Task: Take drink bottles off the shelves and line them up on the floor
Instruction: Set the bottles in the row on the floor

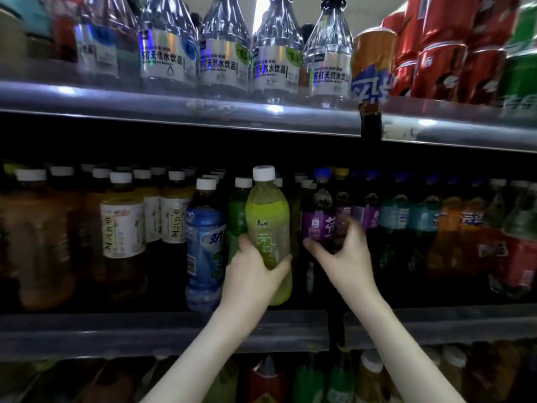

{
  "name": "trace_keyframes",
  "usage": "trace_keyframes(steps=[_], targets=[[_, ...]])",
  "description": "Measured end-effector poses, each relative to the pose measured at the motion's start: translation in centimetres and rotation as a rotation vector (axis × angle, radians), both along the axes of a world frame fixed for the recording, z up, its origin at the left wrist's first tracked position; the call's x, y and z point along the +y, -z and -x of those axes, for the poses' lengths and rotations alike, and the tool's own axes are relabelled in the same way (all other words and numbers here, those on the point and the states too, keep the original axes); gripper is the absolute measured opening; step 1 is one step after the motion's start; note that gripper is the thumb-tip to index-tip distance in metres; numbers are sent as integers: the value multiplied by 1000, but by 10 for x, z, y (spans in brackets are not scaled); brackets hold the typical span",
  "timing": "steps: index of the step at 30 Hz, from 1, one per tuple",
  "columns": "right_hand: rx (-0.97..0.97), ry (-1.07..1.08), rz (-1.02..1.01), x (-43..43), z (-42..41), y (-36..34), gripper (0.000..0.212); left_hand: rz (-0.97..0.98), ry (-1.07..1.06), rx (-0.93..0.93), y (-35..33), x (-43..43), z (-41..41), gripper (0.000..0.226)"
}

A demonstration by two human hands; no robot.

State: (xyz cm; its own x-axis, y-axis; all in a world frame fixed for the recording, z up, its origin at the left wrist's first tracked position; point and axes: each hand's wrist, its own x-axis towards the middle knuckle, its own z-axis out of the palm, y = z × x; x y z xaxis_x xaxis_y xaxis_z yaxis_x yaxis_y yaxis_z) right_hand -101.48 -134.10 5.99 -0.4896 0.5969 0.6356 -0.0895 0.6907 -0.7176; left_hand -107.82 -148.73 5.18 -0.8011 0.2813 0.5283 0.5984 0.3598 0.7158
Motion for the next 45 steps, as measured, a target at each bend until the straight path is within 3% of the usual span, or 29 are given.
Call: trace_keyframes(steps=[5, 12, 15, 17, 20, 25, 33, 39, 45], targets=[[-210, -93, 28, 7, 10, 16, 68, 149, -67, -31, 2, 21, 8, 62], [-188, -26, 57, 11, 4, 17, 55, 177, -158, 52, 25, 40, 9, 89], [-157, 0, 85, 22, -9, 18, 56, 214, -272, 385, 33, 44, 11, 104], [-172, 50, 60, 34, -18, 19, 59, 192, -328, 611, 40, 49, 14, 103], [-205, 113, 60, 54, -28, 18, 61, 175, -331, 757, 40, 55, 18, 98], [-236, 154, 100, 84, -32, 19, 65, 153, -332, 735, 43, 60, 25, 89], [-251, 47, 93, 102, -37, 25, 90, 113, -357, 669, 43, 70, 20, 94], [-284, 49, 13, 90, -39, 38, 113, 191, -370, 629, 47, 67, 13, 86], [-260, 240, -265, 61, -47, 73, 84, 279, -312, 551, 78, 42, -9, 58]])
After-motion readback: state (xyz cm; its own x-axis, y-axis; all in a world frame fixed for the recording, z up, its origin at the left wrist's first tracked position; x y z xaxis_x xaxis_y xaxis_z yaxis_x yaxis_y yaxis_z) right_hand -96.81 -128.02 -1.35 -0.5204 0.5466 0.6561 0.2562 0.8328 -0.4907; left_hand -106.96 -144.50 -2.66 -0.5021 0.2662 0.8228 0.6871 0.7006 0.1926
